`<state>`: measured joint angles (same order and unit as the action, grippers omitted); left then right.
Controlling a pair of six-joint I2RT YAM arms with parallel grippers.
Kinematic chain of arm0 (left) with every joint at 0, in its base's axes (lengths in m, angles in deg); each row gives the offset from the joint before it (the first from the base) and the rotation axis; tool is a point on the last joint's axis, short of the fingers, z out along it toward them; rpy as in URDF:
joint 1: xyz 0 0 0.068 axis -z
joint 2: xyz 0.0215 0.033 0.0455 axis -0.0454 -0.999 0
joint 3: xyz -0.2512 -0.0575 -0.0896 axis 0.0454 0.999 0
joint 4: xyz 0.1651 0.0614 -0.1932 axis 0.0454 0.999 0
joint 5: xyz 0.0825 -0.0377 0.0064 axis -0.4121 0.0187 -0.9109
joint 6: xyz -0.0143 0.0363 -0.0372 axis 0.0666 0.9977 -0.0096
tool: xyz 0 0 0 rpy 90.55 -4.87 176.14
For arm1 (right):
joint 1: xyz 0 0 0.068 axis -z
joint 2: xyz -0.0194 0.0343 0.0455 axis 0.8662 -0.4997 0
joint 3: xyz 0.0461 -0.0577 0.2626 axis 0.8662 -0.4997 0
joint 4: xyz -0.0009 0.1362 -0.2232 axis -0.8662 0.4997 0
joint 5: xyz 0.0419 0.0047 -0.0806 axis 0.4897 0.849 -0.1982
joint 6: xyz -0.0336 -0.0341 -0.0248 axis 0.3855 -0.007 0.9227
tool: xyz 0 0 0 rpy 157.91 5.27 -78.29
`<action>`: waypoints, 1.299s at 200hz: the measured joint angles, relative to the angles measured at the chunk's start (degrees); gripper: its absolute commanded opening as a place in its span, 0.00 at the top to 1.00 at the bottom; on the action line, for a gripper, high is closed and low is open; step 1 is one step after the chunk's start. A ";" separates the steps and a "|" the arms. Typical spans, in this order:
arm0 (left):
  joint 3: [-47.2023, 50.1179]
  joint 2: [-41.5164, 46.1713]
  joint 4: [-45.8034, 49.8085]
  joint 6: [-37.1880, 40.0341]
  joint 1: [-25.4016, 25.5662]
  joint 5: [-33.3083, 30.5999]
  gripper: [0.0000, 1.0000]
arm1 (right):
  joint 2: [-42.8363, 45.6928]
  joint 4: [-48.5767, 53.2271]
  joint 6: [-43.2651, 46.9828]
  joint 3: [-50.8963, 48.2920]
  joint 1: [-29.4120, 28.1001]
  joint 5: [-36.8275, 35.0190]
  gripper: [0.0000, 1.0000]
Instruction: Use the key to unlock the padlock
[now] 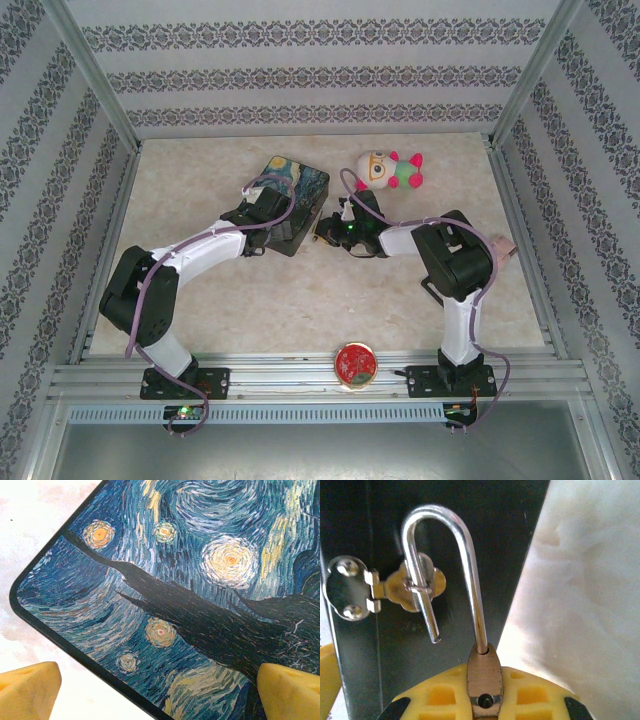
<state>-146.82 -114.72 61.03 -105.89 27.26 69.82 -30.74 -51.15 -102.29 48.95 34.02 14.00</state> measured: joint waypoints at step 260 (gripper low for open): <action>2.54 2.40 -0.04 0.09 0.00 -0.66 0.01 | -0.24 -7.10 -2.67 -1.73 1.49 -0.81 1.00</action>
<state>-144.28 -112.32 60.99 -105.80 27.26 69.16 -30.98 -58.26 -104.95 47.22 35.51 13.19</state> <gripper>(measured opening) 0.993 0.097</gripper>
